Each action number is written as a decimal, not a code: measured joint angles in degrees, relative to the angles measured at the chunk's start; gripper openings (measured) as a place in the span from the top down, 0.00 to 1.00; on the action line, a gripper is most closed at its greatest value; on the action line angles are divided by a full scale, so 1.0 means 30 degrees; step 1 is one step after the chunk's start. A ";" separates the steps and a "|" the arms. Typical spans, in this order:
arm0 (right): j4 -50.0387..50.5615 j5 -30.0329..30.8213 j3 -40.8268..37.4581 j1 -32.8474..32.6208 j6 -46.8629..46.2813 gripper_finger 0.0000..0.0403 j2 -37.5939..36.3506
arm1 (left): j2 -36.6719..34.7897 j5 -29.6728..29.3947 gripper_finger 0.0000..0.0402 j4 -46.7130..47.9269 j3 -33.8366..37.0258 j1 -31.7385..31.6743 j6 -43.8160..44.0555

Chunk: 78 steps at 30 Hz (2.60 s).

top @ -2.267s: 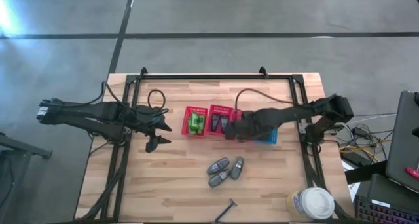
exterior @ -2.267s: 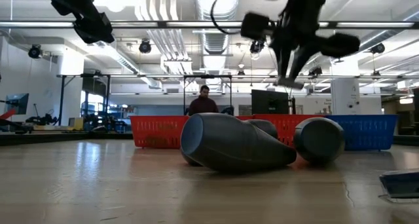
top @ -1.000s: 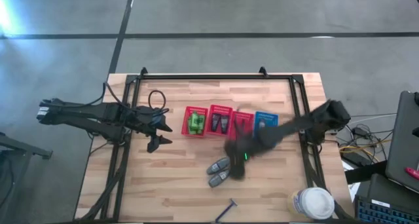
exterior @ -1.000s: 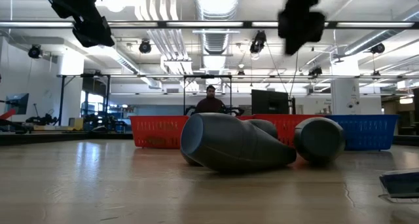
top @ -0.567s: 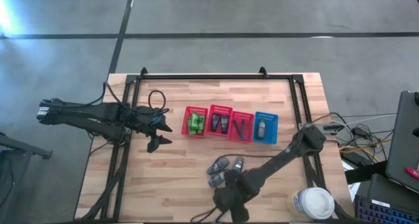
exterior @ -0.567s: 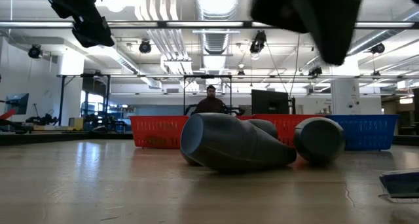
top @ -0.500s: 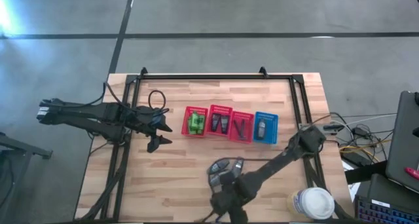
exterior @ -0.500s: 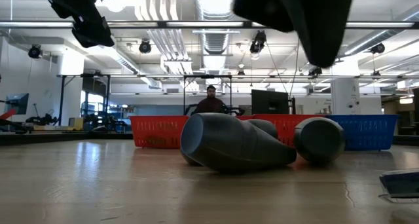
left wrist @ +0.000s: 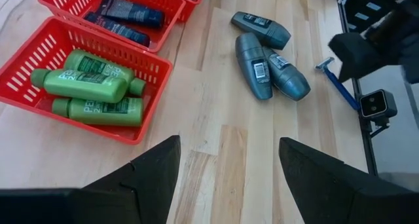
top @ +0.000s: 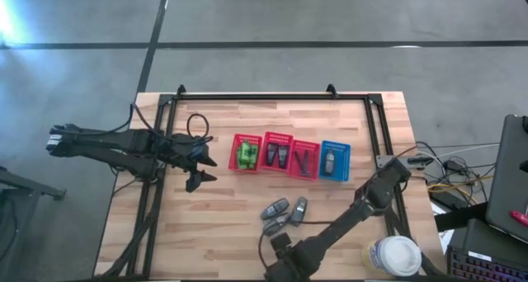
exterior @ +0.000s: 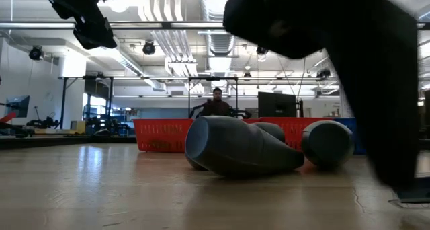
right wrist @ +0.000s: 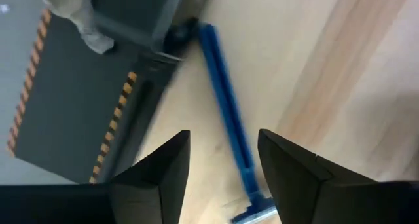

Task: Pick & Place Travel size toiletries
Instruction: Put the blue razor in the right red bin, then put the gray deodorant in the blue bin

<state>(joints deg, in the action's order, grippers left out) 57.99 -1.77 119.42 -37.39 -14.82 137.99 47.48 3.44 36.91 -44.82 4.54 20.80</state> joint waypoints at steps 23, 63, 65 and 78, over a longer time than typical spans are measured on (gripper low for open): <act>0.0276 0.0286 -0.2033 0.0155 0.0511 0.94 -0.0227 | 0.0000 0.0058 0.34 0.0026 0.0022 0.0000 -0.0044; -0.5156 0.2809 -2.0457 1.4367 -2.5022 0.81 -1.5035 | 0.0007 -0.0168 0.34 -0.1008 0.0022 -0.0005 -0.0347; -0.5019 0.2702 -2.0560 1.4382 -2.4642 0.75 -1.4997 | 0.0007 -0.0168 0.34 -0.1016 0.0029 -0.0007 -0.0240; -0.3983 -0.0436 -1.6357 0.9774 -0.8666 0.43 -1.6272 | 0.0007 0.0058 0.34 -0.1008 0.0029 -0.0007 -0.0022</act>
<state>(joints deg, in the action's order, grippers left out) 46.04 -3.08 70.34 -8.07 -40.82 89.18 47.51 3.62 33.89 -44.73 4.51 20.73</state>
